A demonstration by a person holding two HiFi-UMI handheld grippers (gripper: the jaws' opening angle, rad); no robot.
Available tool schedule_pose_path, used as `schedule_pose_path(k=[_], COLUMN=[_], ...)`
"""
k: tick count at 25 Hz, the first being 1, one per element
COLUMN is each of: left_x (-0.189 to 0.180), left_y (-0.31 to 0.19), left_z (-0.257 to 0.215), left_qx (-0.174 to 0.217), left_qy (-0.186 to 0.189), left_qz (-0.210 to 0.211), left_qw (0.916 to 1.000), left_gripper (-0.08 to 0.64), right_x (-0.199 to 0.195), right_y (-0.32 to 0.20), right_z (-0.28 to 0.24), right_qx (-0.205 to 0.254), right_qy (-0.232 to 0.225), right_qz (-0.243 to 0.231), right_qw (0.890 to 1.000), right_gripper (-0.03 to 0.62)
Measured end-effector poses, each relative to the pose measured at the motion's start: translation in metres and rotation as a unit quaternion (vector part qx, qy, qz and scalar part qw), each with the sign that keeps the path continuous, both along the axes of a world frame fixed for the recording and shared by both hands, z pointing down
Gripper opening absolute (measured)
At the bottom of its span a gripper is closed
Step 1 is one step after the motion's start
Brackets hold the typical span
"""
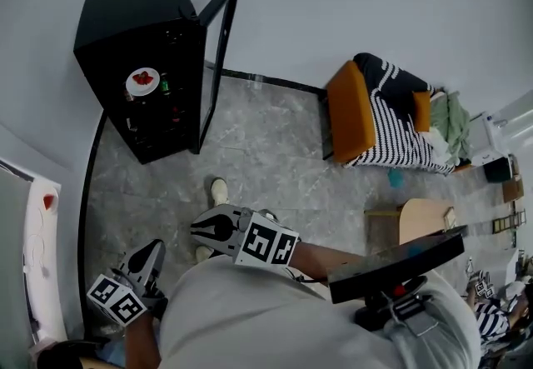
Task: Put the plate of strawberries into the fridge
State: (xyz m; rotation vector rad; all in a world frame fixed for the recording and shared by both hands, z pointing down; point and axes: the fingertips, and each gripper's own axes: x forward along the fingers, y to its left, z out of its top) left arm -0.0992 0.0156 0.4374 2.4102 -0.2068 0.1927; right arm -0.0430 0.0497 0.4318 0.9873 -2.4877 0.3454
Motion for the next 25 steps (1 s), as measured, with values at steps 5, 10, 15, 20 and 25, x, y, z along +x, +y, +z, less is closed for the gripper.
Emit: schedule_pose_path(k=[5,10,15,20,25], left_x=[0.005,0.011,0.014,0.013,0.044], left_y=[0.002,-0.003,-0.008,-0.010,-0.003], left_z=[0.004,0.007,0.006,0.008,0.011], left_qx=[0.013,0.007,0.009,0.010,0.003], left_qy=[-0.014,-0.015,-0.019,-0.023,-0.012], left_qz=[0.005,0.005,-0.001,-0.014,0.048], left_qw=[0.9998,0.9998,0.9998,0.9996,0.9988], left_gripper=[0.012,0.012,0.012,0.013,0.013], right_x=[0.005,0.011,0.017,0.020,0.046], right_y=[0.002,-0.002,-0.006,-0.008,0.009], right_z=[-0.002,-0.001,-0.003,-0.004,-0.013], right_qx=[0.004,0.005,0.001,-0.001,-0.013], right_qy=[0.006,0.007,0.006,0.005,0.010], right_qz=[0.002,0.004,-0.002,-0.017,0.044], right_qw=[1.000,1.000,1.000,1.000,0.999], right_gripper=[0.048,0.046,0.045,0.044,0.044])
